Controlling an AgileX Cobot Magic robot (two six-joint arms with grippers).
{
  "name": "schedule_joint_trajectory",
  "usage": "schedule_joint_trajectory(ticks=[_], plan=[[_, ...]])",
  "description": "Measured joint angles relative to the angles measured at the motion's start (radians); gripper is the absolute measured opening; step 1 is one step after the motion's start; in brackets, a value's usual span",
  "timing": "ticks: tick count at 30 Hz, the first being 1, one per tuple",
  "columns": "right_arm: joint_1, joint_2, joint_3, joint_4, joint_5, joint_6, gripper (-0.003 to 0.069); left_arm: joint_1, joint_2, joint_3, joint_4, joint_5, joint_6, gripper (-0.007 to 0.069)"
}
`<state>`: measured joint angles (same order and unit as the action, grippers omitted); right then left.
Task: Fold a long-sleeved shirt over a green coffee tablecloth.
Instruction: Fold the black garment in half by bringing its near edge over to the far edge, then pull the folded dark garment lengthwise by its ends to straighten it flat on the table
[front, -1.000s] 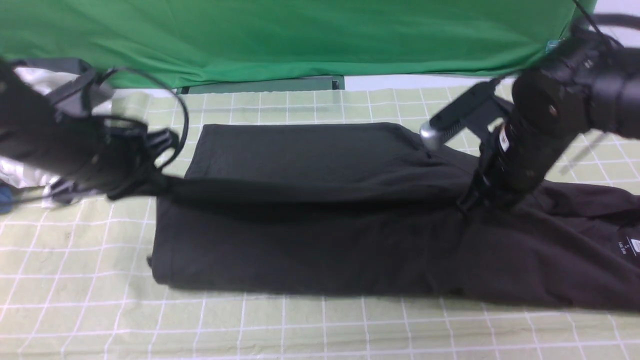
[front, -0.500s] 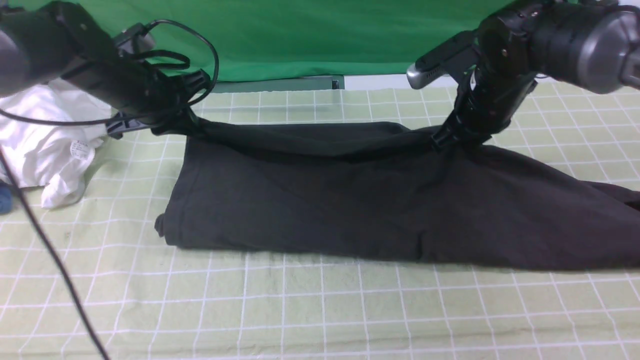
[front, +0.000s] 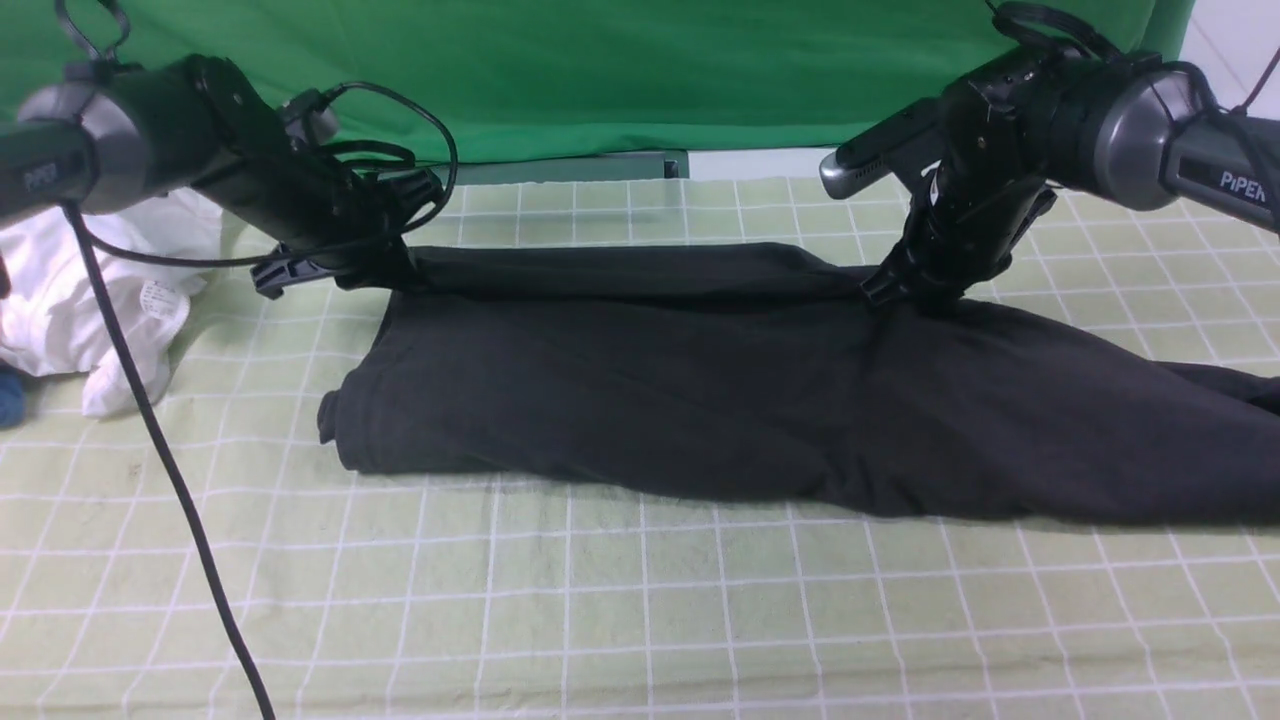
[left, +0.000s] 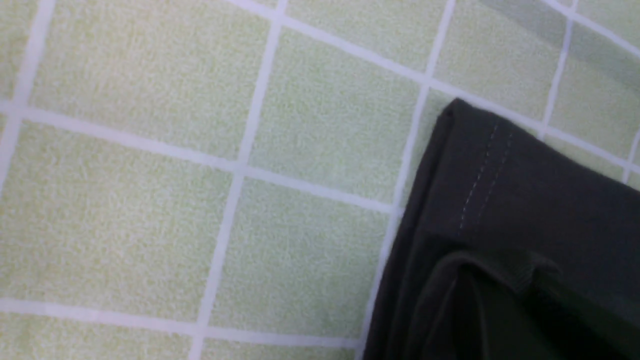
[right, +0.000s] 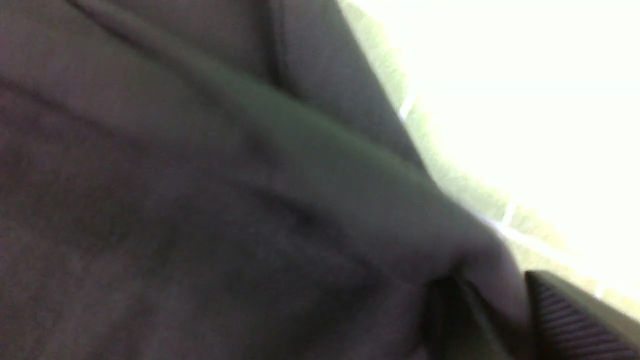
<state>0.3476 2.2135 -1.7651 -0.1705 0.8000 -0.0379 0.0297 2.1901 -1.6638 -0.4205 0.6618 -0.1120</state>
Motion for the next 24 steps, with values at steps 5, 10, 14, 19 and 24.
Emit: schedule_joint_trajectory(ticks=[5,10,14,19,24], plan=[[-0.005,0.000,-0.066,-0.005,0.004,0.000,0.0391,0.001,0.001,-0.097,0.011,-0.001,-0.009,0.0086],[-0.007,0.000,-0.200,-0.011,0.072,-0.001,0.0439,0.019,0.001,-0.251,0.048,0.044,-0.047,0.0213],[-0.008,0.000,-0.328,0.018,0.222,-0.018,0.0424,0.034,0.001,-0.398,0.053,0.164,-0.043,0.0322],[-0.008,-0.004,-0.363,0.189,0.389,-0.120,0.0156,0.034,-0.001,-0.479,0.053,0.401,-0.003,0.0354],[-0.008,0.016,-0.291,0.275,0.410,-0.136,0.0010,0.017,0.011,-0.479,0.057,0.545,0.084,0.0252]])
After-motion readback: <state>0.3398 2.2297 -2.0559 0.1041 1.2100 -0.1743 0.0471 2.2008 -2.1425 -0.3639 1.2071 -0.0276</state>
